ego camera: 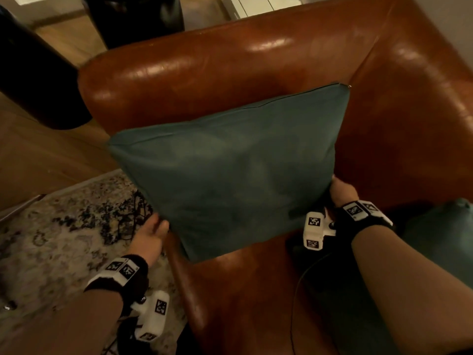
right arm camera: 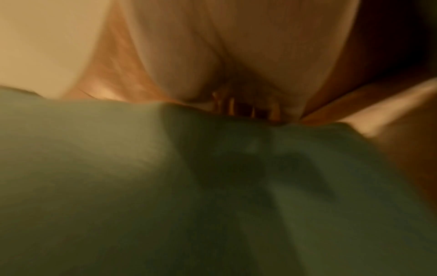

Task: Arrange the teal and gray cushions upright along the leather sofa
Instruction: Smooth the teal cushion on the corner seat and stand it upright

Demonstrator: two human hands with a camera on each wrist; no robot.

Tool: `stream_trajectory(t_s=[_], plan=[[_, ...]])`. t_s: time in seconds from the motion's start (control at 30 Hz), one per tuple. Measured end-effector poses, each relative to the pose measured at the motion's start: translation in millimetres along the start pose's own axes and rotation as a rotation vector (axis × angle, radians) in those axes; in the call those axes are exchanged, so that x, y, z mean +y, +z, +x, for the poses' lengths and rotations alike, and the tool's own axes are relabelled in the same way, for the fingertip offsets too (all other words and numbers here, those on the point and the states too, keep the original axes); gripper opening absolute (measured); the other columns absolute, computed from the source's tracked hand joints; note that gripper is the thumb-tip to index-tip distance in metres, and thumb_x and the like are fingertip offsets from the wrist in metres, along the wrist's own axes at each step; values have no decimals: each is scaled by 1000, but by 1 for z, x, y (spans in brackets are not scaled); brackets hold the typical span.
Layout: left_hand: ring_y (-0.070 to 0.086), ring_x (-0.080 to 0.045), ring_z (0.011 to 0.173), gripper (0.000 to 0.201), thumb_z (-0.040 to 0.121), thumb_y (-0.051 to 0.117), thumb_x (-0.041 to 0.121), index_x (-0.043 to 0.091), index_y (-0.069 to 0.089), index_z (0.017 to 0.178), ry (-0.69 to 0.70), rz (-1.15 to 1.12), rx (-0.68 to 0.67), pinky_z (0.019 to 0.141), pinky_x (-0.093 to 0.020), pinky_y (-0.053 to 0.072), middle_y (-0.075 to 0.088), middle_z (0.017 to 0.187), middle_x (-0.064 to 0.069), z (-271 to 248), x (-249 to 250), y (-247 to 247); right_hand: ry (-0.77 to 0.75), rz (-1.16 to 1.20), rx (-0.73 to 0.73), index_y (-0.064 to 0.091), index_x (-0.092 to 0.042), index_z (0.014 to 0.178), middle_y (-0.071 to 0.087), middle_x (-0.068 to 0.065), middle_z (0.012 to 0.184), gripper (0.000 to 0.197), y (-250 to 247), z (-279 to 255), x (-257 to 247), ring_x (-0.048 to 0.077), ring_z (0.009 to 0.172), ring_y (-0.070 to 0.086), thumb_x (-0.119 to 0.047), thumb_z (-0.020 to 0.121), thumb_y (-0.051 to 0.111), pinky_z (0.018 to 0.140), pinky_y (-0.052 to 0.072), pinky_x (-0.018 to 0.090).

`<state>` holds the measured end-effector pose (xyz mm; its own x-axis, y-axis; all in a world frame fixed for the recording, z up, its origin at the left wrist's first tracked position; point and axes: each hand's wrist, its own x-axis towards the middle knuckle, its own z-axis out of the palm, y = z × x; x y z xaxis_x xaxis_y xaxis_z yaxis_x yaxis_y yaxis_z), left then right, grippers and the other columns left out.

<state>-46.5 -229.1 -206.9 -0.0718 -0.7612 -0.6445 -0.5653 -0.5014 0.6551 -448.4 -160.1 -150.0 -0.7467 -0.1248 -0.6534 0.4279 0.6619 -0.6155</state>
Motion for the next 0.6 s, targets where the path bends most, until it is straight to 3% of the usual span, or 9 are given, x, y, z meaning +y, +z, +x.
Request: stream_trajectory(t_s=[0.07, 0.13, 0.2, 0.3, 0.4, 0.5, 0.6], plan=[[49, -30, 128, 43, 99, 50, 24, 18, 46, 141, -20, 93, -49, 107, -39, 37, 52, 142, -9, 3, -10, 9, 36, -12, -56, 43, -6, 143, 47, 18, 146, 40, 6, 1, 7, 36, 131, 47, -11, 103, 41, 96, 39, 36], [55, -32, 120, 36, 97, 52, 23, 16, 55, 132, -46, 120, 37, 102, -39, 41, 59, 133, -10, 8, -11, 18, -12, 4, -104, 52, -11, 139, 52, 13, 144, 38, 6, 1, 10, 31, 130, 50, -13, 101, 47, 100, 41, 33], [60, -33, 113, 29, 95, 57, 21, 11, 63, 121, -53, 114, 162, 94, -36, 44, 66, 121, -12, 12, -6, 20, -46, -93, -27, 64, -20, 128, 63, 6, 131, 31, 2, 2, 10, 25, 115, 60, -20, 97, 57, 94, 48, 30], [63, -33, 106, 22, 92, 61, 21, 11, 69, 110, -39, 105, 262, 92, -38, 48, 70, 114, -13, 17, -1, 16, -43, -25, -1, 71, -26, 118, 70, -2, 117, 26, -1, 7, 6, 17, 98, 61, -27, 92, 66, 87, 47, 26], [62, -27, 101, 20, 92, 60, 21, 14, 68, 110, -43, 91, 244, 87, -34, 47, 68, 107, -8, 18, -2, 14, -52, -47, 27, 69, -26, 121, 67, -5, 120, 28, -3, 2, 4, 16, 108, 60, -30, 93, 64, 95, 45, 28], [60, -29, 115, 35, 89, 60, 36, 26, 62, 122, -98, 17, 114, 100, -40, 45, 65, 123, -6, 17, -17, 12, -49, -152, 29, 58, -18, 135, 58, -4, 131, 36, -4, 2, 11, 24, 128, 51, -27, 100, 50, 105, 40, 31], [54, -35, 120, 36, 95, 54, 21, 13, 56, 130, -190, 310, -44, 102, -35, 41, 58, 132, -16, 11, -35, 21, 1, -393, -35, 36, -12, 149, 33, 5, 158, 48, -2, 17, 31, 24, 144, 33, -8, 102, 41, 114, 32, 36]])
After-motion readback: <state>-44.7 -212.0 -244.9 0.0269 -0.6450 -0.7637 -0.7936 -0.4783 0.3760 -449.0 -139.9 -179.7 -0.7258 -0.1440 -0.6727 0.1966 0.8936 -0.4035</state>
